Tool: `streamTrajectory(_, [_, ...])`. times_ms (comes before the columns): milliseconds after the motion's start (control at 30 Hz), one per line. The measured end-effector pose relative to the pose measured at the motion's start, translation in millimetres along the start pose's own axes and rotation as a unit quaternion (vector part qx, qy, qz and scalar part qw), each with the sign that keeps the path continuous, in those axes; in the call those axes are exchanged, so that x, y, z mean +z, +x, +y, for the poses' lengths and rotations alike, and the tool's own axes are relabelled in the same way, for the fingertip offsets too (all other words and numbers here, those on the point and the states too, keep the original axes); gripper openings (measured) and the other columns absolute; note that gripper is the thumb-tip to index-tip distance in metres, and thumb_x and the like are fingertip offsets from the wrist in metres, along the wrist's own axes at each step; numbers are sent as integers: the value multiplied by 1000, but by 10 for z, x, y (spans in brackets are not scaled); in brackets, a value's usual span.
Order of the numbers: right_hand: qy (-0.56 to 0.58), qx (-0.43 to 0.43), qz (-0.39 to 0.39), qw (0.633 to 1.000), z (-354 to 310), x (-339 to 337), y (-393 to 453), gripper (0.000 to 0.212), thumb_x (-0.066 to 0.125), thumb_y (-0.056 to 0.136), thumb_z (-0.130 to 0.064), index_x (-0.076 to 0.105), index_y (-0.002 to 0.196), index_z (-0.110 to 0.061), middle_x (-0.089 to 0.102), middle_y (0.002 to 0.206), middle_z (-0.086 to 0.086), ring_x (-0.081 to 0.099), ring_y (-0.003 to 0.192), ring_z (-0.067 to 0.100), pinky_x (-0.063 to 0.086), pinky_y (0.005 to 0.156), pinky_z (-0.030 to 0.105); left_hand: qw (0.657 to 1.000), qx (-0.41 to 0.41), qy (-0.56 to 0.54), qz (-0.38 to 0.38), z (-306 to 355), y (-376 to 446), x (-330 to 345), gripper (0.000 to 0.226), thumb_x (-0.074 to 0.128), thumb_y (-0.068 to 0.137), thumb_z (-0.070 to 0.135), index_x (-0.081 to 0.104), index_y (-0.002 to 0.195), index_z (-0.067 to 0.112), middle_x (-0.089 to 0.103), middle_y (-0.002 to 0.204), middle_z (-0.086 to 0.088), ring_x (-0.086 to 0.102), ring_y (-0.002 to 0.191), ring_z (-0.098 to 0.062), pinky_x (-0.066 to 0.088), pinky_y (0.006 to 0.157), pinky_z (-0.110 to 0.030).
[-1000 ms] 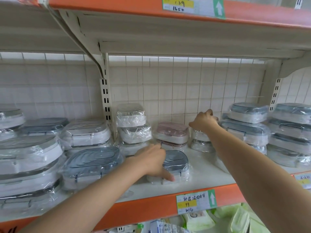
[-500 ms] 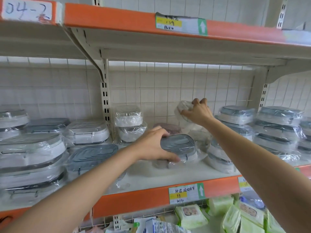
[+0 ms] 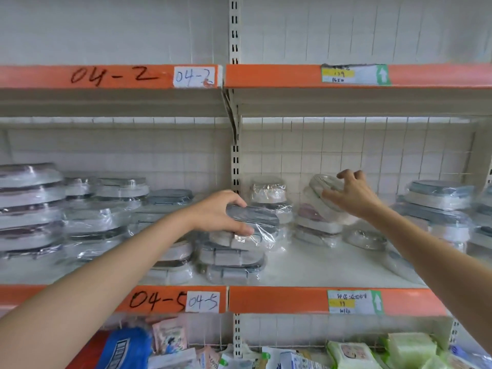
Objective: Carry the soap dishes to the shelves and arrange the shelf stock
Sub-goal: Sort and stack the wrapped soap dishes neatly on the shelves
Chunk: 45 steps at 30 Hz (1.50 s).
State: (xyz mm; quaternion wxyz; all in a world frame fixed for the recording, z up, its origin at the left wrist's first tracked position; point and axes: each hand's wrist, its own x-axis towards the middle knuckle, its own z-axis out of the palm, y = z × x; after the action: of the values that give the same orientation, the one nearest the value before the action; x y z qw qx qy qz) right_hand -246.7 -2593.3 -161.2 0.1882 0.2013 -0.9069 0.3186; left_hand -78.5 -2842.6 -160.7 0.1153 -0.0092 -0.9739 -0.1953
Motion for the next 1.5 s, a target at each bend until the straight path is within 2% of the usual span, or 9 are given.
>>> streamTrajectory(133, [9, -6, 7, 1000, -99, 45, -103, 68, 64, 84, -42, 38, 136, -7, 32, 133, 12, 50, 110, 32, 39, 92, 35, 1000, -19, 15, -13, -179, -104, -50, 66, 72, 77, 52, 48, 133, 29, 41, 143, 11, 38, 131, -9, 31, 108, -29])
streamTrajectory(367, [11, -17, 7, 1000, -153, 1, -187, 68, 64, 83, -43, 37, 137, -10, 32, 134, 11, 50, 109, 30, 40, 92, 35, 994, -32, 81, -62, -277, -162, -194, 67, 64, 88, 42, 37, 146, 22, 32, 151, 4, 33, 137, -12, 26, 108, -25])
streamTrajectory(500, [22, -33, 7, 999, -173, -24, -245, 70, 66, 81, -41, 37, 137, -10, 34, 133, 8, 50, 111, 26, 41, 92, 35, 994, -28, 97, -50, -264, -145, -166, 63, 64, 89, 39, 41, 143, 19, 36, 146, 4, 38, 130, -12, 30, 105, -26])
streamTrajectory(700, [52, -90, 14, 995, -221, -111, -427, 69, 68, 80, -40, 38, 135, -12, 38, 127, 2, 53, 110, 21, 47, 92, 40, 994, -11, 102, -37, -200, -86, -109, 76, 68, 82, 50, 38, 144, 19, 32, 150, 8, 34, 135, -10, 28, 111, -27])
streamTrajectory(933, [94, -164, -31, 982, -561, -24, -506, 67, 71, 81, -34, 38, 134, -12, 48, 131, 5, 49, 108, 14, 38, 88, 25, 993, -42, 111, -21, -275, -182, -180, 84, 67, 78, 57, 37, 143, 14, 36, 145, 1, 38, 131, -13, 31, 104, -23])
streamTrajectory(1067, [113, -146, -42, 982, -588, 63, -481, 72, 72, 76, -42, 39, 132, -12, 51, 127, 7, 51, 108, 19, 43, 90, 31, 990, -61, 125, -4, -387, -291, -227, 87, 66, 75, 63, 38, 141, 15, 37, 142, 2, 39, 128, -12, 34, 105, -26])
streamTrajectory(1200, [121, -131, -61, 982, -466, 100, -521, 79, 62, 61, -48, 41, 129, -13, 50, 123, 4, 51, 108, 17, 39, 87, 26, 992, -34, 123, 13, -355, -343, -219, 85, 66, 76, 61, 37, 142, 15, 36, 142, 4, 38, 129, -10, 33, 105, -25])
streamTrajectory(1400, [73, -117, -113, 984, -179, 132, -582, 80, 65, 64, -44, 39, 132, -10, 46, 122, 1, 48, 110, 15, 37, 89, 25, 993, 30, 105, 38, -146, -265, -131, 76, 67, 78, 57, 43, 139, 19, 39, 140, 7, 39, 127, -8, 33, 105, -25])
streamTrajectory(1500, [33, -114, -162, 980, -71, 219, -590, 69, 76, 74, -29, 40, 130, -8, 46, 121, 1, 47, 112, 16, 36, 91, 23, 991, 62, 99, 60, -36, -193, -29, 67, 67, 80, 54, 47, 135, 22, 42, 138, 9, 42, 124, -7, 34, 101, -25])
